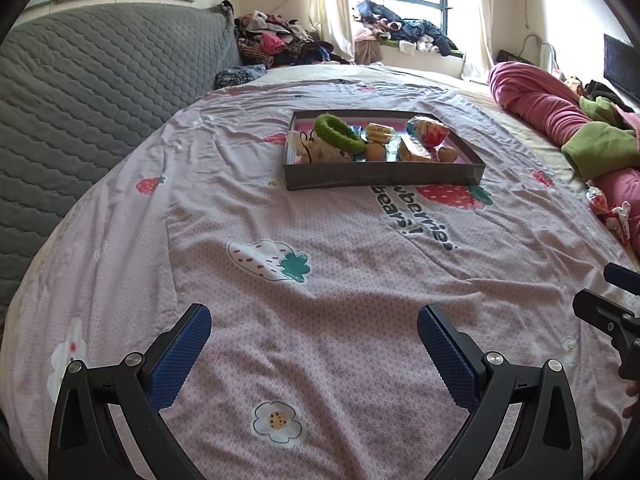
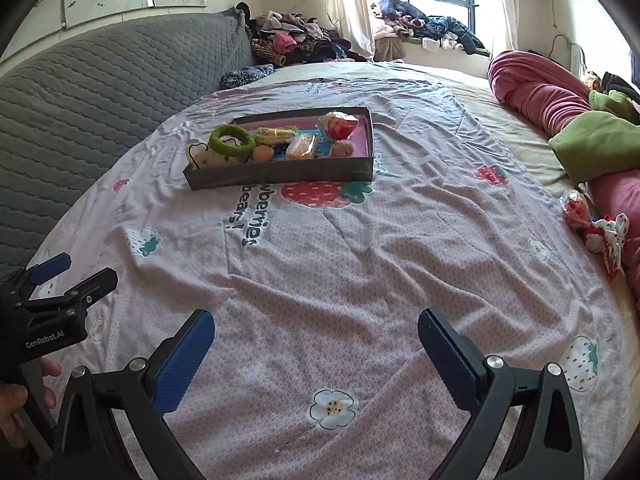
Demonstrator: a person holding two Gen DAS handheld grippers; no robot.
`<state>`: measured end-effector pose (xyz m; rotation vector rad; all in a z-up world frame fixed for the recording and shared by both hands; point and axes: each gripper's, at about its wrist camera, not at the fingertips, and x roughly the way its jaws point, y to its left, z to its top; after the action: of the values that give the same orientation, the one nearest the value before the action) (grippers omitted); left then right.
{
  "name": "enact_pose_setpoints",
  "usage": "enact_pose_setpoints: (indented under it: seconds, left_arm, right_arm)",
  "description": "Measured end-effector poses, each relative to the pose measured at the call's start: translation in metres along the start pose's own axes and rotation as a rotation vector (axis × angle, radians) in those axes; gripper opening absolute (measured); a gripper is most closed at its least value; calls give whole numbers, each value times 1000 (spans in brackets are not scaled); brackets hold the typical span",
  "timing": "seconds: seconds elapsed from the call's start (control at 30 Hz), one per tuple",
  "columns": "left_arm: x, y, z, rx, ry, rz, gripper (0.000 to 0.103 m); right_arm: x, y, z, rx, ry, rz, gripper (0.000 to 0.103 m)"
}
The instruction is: Organize objects
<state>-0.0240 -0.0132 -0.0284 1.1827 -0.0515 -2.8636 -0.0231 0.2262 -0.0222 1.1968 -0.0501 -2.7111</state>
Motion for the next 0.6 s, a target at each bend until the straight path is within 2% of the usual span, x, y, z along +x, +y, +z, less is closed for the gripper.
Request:
enact_pose_setpoints:
  seconds: [0.6]
  left_arm:
    - [34,1,-4,-7,8,3,103]
  right_arm:
    - [38,-4,-14,-1,64,-9,103]
